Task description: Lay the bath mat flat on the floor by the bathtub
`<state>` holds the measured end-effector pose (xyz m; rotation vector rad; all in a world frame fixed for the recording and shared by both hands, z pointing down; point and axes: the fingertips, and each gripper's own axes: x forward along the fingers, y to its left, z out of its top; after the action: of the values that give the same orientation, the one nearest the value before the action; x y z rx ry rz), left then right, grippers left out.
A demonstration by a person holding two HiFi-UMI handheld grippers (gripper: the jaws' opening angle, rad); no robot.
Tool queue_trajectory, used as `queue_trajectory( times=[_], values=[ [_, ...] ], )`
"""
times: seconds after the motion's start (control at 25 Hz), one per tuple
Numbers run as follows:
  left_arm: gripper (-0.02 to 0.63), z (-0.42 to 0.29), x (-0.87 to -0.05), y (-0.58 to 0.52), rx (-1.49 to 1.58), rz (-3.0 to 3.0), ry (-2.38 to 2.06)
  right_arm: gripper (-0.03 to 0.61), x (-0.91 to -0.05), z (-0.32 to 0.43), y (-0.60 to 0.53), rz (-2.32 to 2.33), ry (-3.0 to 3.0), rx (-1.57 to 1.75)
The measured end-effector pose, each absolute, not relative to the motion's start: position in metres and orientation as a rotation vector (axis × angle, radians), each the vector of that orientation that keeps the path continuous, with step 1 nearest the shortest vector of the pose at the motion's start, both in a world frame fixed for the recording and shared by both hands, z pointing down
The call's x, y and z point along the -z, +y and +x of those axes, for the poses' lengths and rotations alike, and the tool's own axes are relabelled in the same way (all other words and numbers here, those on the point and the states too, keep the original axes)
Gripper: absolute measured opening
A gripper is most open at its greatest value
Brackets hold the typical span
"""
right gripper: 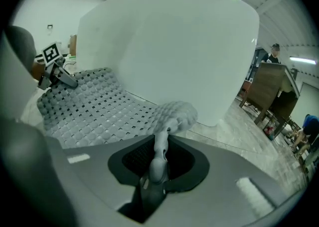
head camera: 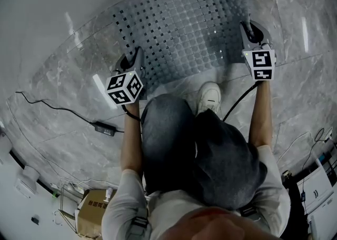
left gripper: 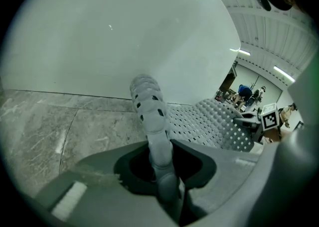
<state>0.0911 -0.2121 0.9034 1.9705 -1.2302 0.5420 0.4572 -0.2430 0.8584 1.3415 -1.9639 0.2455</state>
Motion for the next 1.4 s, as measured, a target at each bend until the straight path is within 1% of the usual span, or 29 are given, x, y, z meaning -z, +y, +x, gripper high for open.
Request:
queue_trajectory(
  times=[0.56, 0.76, 0.8, 1.0, 1.24, 1.4],
  values=[
    [0.087, 0.088, -0.91, -0.215, -0.547, 1.93, -1.224, 0.108, -0.872, 0.458, -0.249, 1.327, -1.888, -0.237],
    [0.088, 0.088, -0.91, -0.214, -0.545, 1.932, -1.221, 0.139, -0.866, 0.446, -0.246, 1.278, -1.888, -0.175],
    [0.087, 0.088, -0.91, -0.214, -0.544, 1.932, -1.22, 0.161, -0.864, 0.443, -0.245, 1.267, -1.898, -0.167],
    [0.088, 0.089, -0.909, -0.214, -0.537, 1.934, -1.216, 0.179, -0.848, 0.431, -0.24, 1.264, -1.921, -0.125],
    [0.089, 0.09, -0.908, -0.215, -0.529, 1.942, -1.213, 0.17, -0.805, 0.424, -0.24, 1.37, -1.999, -0.063],
    [0.089, 0.091, -0.906, -0.214, -0.526, 1.945, -1.214, 0.167, -0.803, 0.416, -0.236, 1.356, -2.024, -0.068]
  ],
)
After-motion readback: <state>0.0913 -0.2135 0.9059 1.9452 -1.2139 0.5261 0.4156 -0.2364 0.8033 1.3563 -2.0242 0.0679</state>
